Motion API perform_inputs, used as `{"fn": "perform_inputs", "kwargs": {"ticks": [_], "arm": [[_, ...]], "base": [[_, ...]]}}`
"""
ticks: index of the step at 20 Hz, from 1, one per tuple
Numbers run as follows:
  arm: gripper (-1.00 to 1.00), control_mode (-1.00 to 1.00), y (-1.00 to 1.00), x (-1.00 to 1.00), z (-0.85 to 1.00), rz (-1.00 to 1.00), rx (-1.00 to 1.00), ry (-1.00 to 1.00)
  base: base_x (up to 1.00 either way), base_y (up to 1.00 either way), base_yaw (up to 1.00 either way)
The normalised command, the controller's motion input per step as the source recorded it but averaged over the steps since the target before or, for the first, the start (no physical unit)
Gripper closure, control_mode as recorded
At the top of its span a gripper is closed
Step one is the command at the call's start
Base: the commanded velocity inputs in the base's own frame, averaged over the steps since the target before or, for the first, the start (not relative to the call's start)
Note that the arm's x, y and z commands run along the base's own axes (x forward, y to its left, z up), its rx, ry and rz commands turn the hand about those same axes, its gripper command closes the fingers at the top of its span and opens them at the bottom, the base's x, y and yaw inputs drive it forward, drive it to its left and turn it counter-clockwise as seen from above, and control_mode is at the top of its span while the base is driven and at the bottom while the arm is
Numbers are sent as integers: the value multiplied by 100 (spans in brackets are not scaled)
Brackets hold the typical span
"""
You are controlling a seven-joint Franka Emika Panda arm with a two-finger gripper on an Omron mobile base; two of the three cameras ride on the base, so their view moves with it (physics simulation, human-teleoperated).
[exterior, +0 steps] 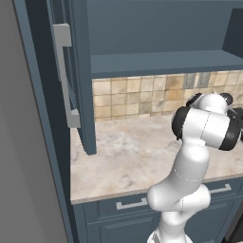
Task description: Pick up the bowls on the counter and stack them on top of one another in the open cabinet. Place the smaller bowl on top of the larger bowl.
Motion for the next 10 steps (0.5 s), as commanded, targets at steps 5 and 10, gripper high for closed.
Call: {"fn": "perform_inputs", "kwargs": {"ticks": [5,10], "arm": [[100,-100,5,0,-16,0,0,0],[100,-100,16,0,-21,0,0,0]], "base": [[0,0,0],[0,0,0]]}}
